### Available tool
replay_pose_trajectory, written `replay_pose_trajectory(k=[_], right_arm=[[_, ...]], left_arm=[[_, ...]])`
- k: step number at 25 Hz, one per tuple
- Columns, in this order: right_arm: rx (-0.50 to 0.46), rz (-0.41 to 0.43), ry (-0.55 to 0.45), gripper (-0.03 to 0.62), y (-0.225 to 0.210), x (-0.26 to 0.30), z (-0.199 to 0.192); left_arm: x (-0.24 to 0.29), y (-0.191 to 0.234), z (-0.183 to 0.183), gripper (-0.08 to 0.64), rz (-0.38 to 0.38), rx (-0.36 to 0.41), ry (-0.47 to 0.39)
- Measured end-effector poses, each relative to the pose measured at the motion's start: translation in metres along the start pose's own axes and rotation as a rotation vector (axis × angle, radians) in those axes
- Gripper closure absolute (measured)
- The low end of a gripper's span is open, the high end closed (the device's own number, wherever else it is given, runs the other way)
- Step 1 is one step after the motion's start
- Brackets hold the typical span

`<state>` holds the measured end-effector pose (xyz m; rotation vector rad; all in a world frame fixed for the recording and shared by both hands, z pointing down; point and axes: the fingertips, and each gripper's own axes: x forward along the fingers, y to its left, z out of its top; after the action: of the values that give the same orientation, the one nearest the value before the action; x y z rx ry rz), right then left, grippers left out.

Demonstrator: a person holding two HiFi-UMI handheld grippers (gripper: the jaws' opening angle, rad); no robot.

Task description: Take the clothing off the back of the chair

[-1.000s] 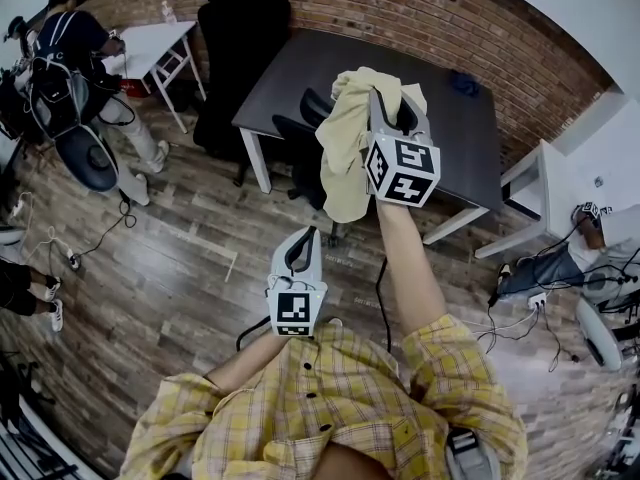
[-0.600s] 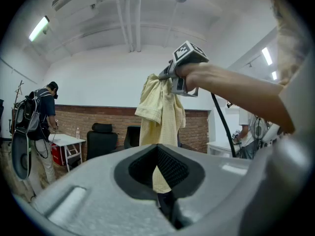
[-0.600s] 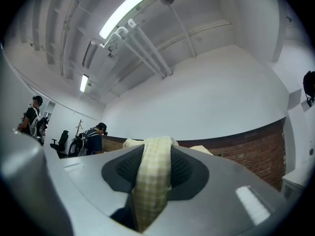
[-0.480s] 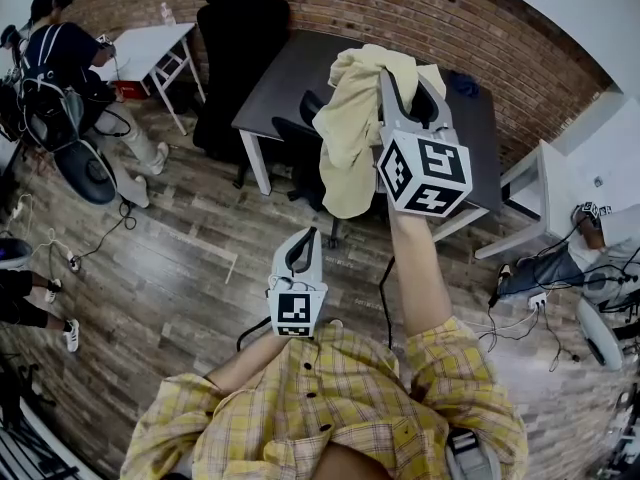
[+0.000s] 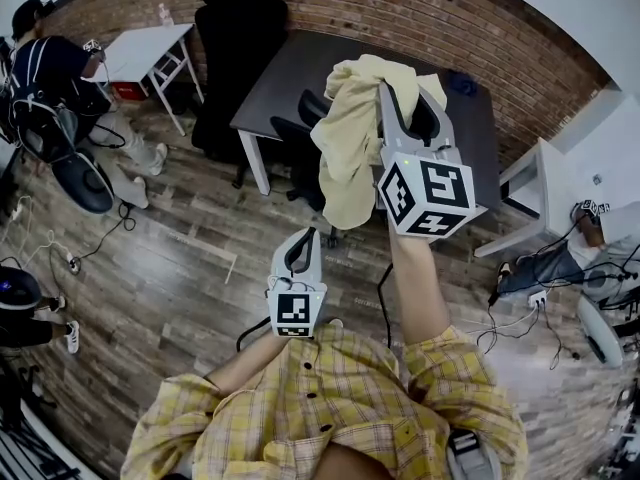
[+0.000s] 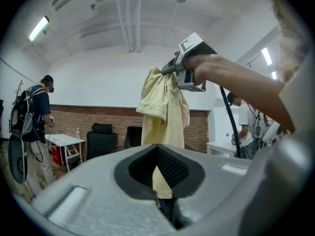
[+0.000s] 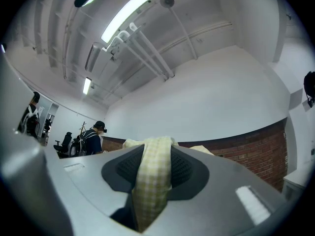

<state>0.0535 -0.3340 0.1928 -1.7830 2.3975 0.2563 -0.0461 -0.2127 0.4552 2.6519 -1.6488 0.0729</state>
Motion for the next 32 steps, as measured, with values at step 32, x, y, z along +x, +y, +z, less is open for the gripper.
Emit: replay_pose_trajectory(k=[32], right_arm=[[0.015,0.041,0.032,0.468,0.035,-0.093,-0.073]], left_arm=[[-0.007,-0.018,0.0,0.56,-0.037,-0.003,0.007]])
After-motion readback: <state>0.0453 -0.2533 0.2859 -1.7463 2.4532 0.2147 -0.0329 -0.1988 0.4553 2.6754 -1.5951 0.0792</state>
